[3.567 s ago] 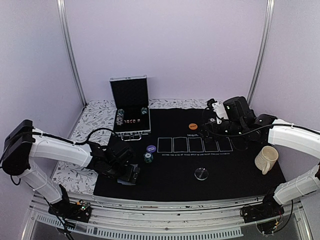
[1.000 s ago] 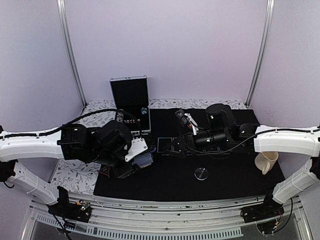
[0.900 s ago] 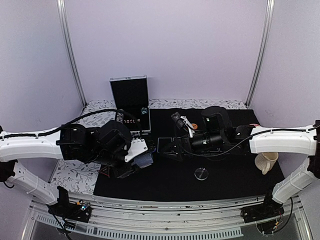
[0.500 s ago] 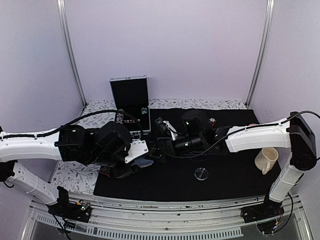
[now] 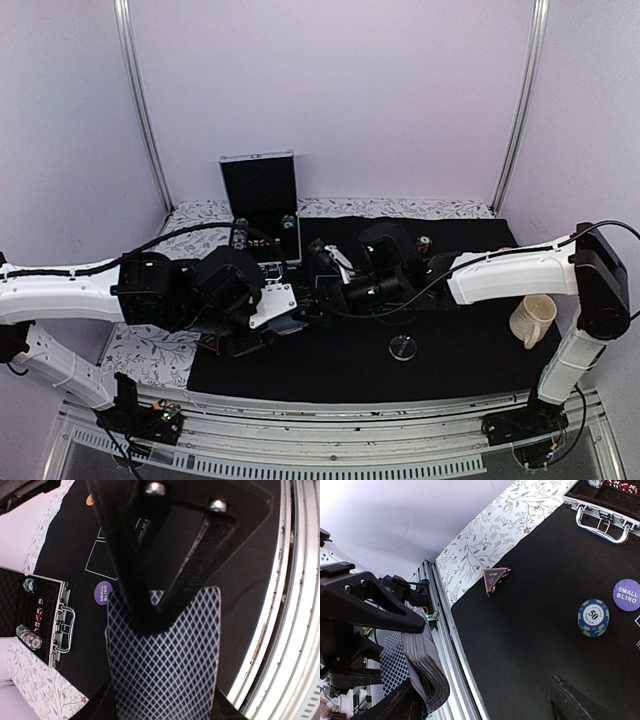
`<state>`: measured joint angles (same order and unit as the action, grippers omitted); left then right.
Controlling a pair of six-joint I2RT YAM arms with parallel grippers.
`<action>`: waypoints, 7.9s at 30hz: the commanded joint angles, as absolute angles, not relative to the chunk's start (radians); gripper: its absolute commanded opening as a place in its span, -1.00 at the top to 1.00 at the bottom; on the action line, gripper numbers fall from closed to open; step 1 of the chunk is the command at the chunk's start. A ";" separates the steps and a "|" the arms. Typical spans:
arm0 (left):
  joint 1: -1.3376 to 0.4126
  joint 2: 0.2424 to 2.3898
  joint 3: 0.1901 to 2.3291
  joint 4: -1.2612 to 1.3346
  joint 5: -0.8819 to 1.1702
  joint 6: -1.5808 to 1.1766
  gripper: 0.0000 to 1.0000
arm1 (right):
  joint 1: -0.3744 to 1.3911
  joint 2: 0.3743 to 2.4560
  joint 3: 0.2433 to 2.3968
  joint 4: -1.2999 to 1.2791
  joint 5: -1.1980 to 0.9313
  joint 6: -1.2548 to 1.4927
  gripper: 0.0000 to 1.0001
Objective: Distribute texas hold em gaming equipment
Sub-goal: Pass from the left arm to the right, then pass from the right arm to the left, then pick up the poker card from the face-down deck piles.
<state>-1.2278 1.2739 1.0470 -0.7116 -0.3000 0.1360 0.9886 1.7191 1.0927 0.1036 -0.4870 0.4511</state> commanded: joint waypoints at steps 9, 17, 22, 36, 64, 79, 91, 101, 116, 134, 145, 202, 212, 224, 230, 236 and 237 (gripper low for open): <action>-1.248 1.266 1.046 -0.640 -0.327 0.172 0.03 | 0.994 1.763 1.147 0.140 -0.649 0.494 -0.83; -1.258 1.268 1.049 -0.621 -0.322 0.203 0.03 | 0.993 1.822 1.184 0.194 -0.717 0.564 -0.70; -1.258 1.261 1.043 -0.607 -0.324 0.223 0.03 | 0.994 1.848 1.180 0.244 -0.780 0.610 -0.46; -1.252 1.279 1.016 -0.584 -0.363 0.232 -0.41 | 0.994 1.812 1.155 0.279 -0.855 0.629 0.86; -1.166 1.321 1.044 -0.623 -0.143 0.215 -0.40 | 1.001 1.748 1.115 0.290 -0.846 0.591 0.96; -1.164 1.289 1.035 -0.615 -0.151 0.218 -0.01 | 1.002 1.722 1.098 0.262 -0.784 0.574 0.43; -1.164 1.265 1.025 -0.618 -0.141 0.218 0.04 | 0.997 1.661 1.089 0.109 -0.678 0.490 -0.11; -1.164 1.265 1.026 -0.620 -0.151 0.221 0.06 | 0.977 1.607 1.064 0.008 -0.593 0.452 -0.12; -1.163 1.274 1.029 -0.620 -0.156 0.220 0.08 | 0.969 1.560 1.056 -0.050 -0.580 0.426 0.08; -1.164 1.282 1.026 -0.621 -0.163 0.218 0.08 | 0.969 1.558 1.058 0.002 -0.655 0.463 0.80; -1.164 1.296 1.030 -0.621 -0.173 0.218 0.08 | 0.969 1.531 1.061 -0.048 -0.635 0.472 0.84; -1.157 1.273 0.976 -0.543 -0.060 0.077 0.11 | 0.965 1.552 1.083 -0.068 -0.607 0.502 0.53; -1.145 1.249 0.955 -0.539 -0.043 0.069 0.11 | 0.964 1.524 1.069 -0.091 -0.568 0.499 0.78; -1.133 1.237 0.935 -0.533 -0.035 0.060 0.11 | 0.965 1.509 1.069 -0.128 -0.553 0.481 0.84; -1.129 1.233 0.927 -0.532 -0.034 0.054 0.11 | 0.962 1.499 1.070 -0.139 -0.551 0.474 0.87; -1.122 1.225 0.921 -0.512 -0.014 0.048 0.12 | 0.963 1.487 1.075 -0.152 -0.550 0.466 0.92; -1.121 1.223 0.919 -0.509 -0.012 0.048 0.11 | 0.963 1.486 1.075 -0.152 -0.551 0.465 0.93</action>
